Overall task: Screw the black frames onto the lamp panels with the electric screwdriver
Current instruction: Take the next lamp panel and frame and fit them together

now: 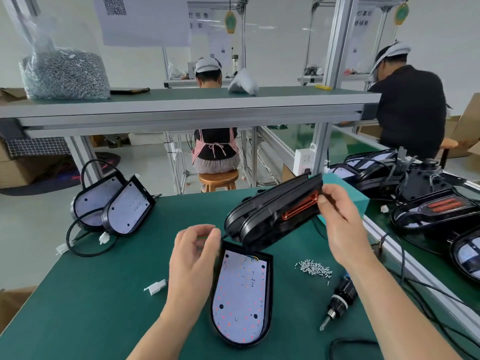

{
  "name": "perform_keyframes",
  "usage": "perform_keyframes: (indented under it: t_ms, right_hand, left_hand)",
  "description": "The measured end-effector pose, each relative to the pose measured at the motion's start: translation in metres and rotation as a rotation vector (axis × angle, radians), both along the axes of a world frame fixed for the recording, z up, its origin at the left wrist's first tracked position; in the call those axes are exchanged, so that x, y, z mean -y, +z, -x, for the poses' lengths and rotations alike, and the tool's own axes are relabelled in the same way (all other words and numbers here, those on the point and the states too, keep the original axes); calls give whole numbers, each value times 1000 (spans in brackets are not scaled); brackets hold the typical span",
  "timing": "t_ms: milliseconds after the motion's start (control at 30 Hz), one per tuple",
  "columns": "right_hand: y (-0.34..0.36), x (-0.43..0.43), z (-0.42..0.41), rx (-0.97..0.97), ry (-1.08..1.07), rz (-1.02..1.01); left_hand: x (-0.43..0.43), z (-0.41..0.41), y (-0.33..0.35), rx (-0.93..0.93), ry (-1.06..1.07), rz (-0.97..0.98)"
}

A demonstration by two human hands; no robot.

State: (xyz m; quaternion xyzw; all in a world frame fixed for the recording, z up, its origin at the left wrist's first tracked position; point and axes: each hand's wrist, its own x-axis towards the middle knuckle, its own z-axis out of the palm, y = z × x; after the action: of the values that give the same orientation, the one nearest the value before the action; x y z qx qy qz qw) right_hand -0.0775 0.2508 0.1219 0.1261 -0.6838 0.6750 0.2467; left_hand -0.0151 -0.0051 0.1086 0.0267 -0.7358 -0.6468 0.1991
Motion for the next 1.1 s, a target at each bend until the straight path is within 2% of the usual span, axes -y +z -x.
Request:
perform_keyframes:
  t_ms: [67,167,233,300,400,500,567,700,800,900,967,1100]
  right_hand:
    - [-2,6,0,18,45,55]
    - [-5,8,2,50,112,83]
    - [-6,7,4,61,125,93]
    - [-7,6,5,90,94,112]
    - [-9,10,3,200,47,197]
    - [-16,20,-9,403,97,481]
    - [-22,23,-17,511,130,569]
    - [-28,29,-23,579,105,312]
    - [-29,26,-17,558,5,312]
    - [-29,24,-7,615,-56,220]
    - [-31,27,-2,609,-87,145]
    - [-29,27,3,504,-111,58]
  left_hand:
    - [-4,2,13,139,-148,-204]
    - [-7,8,28,542,-496,-616]
    - [-11,13,33,716,-647,-854]
    - [-19,15,31,766,-655,-1013]
    - [-39,10,18,670,-560,-1115]
    - [-58,7,-2,551,-415,-1084]
    - [-68,5,-13,474,-333,-994]
    - [-80,4,-19,411,-224,-894]
    - [-83,7,-19,442,-140,-909]
    - [-85,9,-14,454,-99,-862]
    - [-86,9,-12,419,-58,-748]
    - [-86,2,-15,382,-61,-386]
